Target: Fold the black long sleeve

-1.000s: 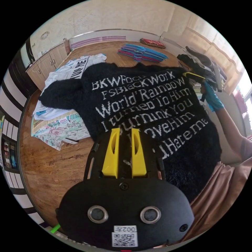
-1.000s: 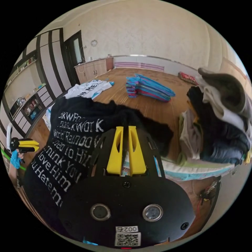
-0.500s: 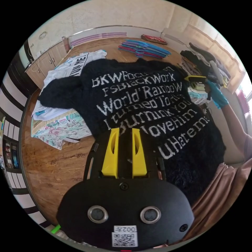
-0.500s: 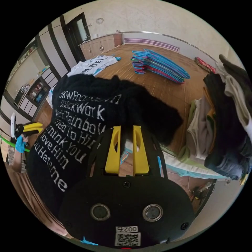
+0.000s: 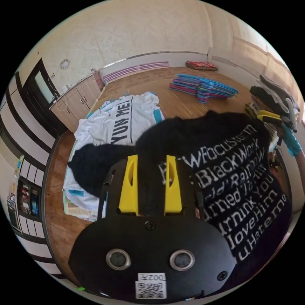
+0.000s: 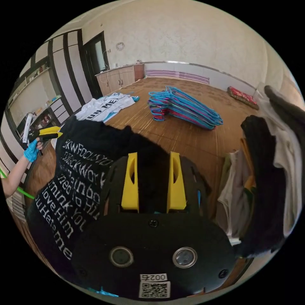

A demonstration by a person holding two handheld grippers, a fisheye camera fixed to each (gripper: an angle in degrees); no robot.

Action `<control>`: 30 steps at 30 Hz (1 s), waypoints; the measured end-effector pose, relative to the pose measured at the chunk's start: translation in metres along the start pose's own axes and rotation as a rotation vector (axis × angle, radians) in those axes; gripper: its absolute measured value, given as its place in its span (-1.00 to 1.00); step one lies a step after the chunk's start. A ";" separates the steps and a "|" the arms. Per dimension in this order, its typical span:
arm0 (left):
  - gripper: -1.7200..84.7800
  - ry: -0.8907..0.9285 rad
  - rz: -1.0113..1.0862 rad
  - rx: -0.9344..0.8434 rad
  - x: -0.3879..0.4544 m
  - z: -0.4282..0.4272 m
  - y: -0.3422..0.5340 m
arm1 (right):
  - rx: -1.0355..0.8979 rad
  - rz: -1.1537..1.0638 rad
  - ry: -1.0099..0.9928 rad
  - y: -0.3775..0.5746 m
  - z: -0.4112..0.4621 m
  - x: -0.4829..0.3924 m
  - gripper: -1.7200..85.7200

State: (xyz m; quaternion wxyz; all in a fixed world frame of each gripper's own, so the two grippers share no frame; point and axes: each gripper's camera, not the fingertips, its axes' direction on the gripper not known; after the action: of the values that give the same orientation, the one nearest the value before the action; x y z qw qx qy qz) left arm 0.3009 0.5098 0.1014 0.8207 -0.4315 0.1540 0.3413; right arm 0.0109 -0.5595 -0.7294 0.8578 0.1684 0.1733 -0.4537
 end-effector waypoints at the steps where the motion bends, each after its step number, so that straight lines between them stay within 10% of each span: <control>1: -0.72 -0.022 0.005 -0.012 0.000 0.012 -0.013 | -0.013 0.006 -0.005 -0.004 0.007 0.001 -0.62; 15: -0.84 -0.164 0.202 -0.213 0.050 0.109 -0.070 | -0.262 -0.047 0.098 -0.050 0.099 -0.018 -0.81; 25: -0.86 -0.267 0.014 -0.045 0.028 0.064 -0.081 | 0.057 -0.181 0.416 -0.054 0.061 -0.073 -0.84; 30: -0.88 -0.202 0.036 -0.193 0.024 0.092 -0.073 | -0.231 -0.094 0.302 -0.052 0.091 -0.055 -0.77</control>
State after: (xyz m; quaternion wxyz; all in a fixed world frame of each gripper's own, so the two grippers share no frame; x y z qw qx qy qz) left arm 0.3646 0.5661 0.1860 0.7807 -0.4689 0.0449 0.4107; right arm -0.0486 -0.5885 -0.6317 0.8134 0.1266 0.3587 -0.4401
